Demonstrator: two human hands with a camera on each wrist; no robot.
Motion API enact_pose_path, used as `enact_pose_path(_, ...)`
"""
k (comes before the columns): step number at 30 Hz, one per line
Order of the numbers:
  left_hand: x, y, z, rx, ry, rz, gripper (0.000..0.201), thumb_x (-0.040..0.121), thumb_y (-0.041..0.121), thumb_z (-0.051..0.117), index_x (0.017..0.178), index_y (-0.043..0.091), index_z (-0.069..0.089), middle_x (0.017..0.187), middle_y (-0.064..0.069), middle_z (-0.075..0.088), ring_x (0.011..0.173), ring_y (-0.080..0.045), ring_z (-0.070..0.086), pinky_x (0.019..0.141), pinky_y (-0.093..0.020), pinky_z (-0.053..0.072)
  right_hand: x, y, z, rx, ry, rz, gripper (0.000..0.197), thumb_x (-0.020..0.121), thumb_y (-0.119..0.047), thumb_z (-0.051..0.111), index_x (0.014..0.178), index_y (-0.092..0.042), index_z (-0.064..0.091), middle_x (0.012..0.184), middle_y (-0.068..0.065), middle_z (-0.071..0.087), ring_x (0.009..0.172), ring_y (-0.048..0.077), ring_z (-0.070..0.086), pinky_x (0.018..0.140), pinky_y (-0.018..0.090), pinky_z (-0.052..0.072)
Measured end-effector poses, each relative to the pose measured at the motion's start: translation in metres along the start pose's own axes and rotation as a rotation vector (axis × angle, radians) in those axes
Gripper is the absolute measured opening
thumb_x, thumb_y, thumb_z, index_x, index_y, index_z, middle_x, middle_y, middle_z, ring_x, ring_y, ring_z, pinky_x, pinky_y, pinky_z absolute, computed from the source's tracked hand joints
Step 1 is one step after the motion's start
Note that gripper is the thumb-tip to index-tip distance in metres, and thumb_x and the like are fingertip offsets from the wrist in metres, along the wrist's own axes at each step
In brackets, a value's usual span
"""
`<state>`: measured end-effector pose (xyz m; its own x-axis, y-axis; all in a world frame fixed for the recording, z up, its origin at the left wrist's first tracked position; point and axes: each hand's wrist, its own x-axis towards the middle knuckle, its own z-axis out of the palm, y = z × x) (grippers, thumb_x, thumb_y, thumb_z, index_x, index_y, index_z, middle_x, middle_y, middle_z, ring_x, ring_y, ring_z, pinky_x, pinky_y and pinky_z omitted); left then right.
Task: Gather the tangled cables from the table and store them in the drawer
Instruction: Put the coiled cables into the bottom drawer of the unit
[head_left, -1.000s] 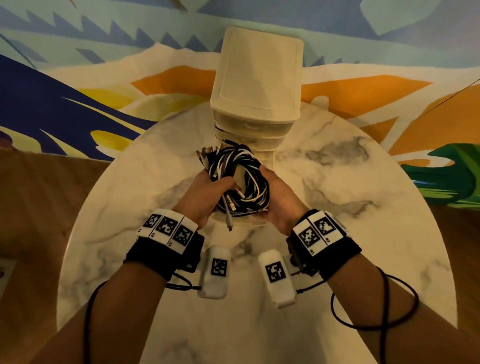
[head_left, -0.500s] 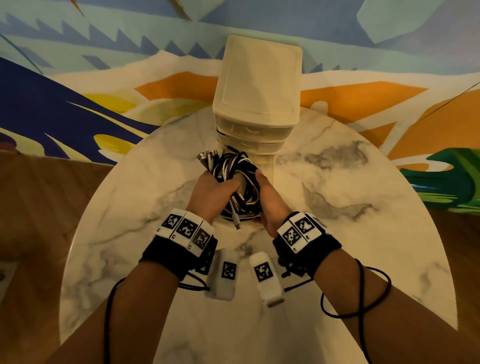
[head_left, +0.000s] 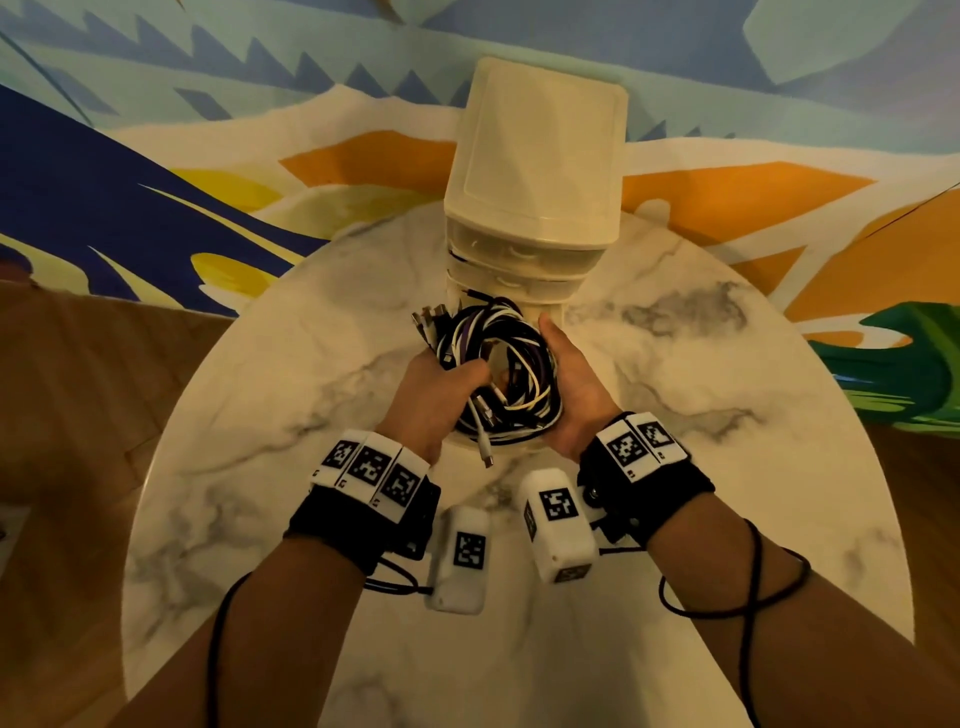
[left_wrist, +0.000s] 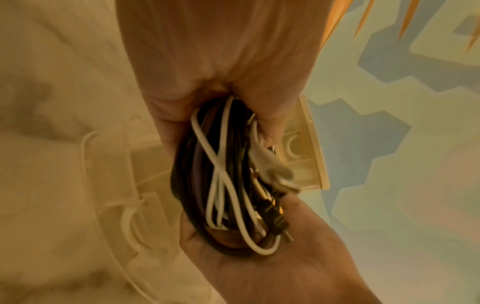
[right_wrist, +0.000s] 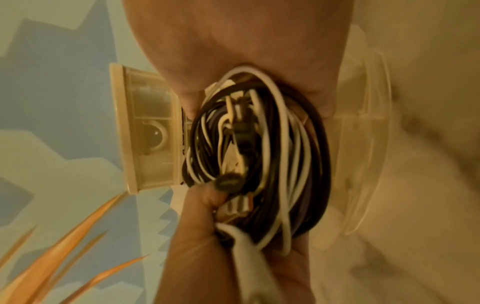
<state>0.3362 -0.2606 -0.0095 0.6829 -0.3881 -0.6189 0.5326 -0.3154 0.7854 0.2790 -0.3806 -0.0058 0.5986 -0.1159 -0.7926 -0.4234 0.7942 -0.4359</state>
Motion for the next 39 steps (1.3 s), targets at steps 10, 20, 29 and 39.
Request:
enact_pose_path(10, -0.006, 0.001, -0.003, -0.055, -0.008, 0.027, 0.012, 0.075, 0.005, 0.058, 0.081, 0.011, 0.067, 0.068, -0.004, 0.065, 0.066, -0.021, 0.062, 0.059, -0.029, 0.048, -0.006, -0.006, -0.007, 0.006, -0.064, 0.145, 0.073, 0.085, -0.069, 0.041, 0.097, -0.006, 0.076, 0.105, 0.018, 0.071, 0.095, 0.031, 0.068, 0.099, 0.046, 0.044)
enact_pose_path(20, -0.011, -0.002, 0.000, -0.194, -0.052, -0.048, 0.015, 0.082, 0.007, 0.057, 0.092, 0.004, 0.066, 0.075, -0.010, 0.067, 0.063, -0.022, 0.066, 0.052, -0.028, 0.050, -0.009, -0.002, -0.004, 0.062, -0.092, 0.153, 0.073, 0.086, -0.068, 0.040, 0.114, -0.007, 0.069, 0.130, 0.016, 0.058, 0.121, 0.030, 0.055, 0.109, 0.045, 0.036)
enact_pose_path(29, -0.010, -0.001, -0.004, -0.266, -0.040, -0.074, 0.019, 0.082, 0.005, 0.052, 0.096, 0.001, 0.065, 0.073, -0.012, 0.065, 0.065, -0.024, 0.065, 0.056, -0.030, 0.054, -0.009, -0.004, -0.008, -0.151, -0.086, 0.106, 0.070, 0.087, -0.071, 0.030, 0.104, -0.013, 0.067, 0.074, 0.008, 0.073, 0.072, 0.020, 0.071, 0.073, 0.032, 0.051)
enact_pose_path(39, -0.008, -0.001, -0.001, -0.157, -0.006, -0.045, 0.009, 0.081, 0.007, 0.055, 0.080, 0.006, 0.063, 0.066, -0.009, 0.062, 0.054, -0.019, 0.060, 0.047, -0.024, 0.045, -0.013, 0.003, -0.007, -0.033, -0.101, 0.048, 0.064, 0.091, -0.062, 0.039, 0.117, -0.010, 0.067, 0.117, 0.014, 0.068, 0.109, 0.026, 0.064, 0.100, 0.039, 0.045)
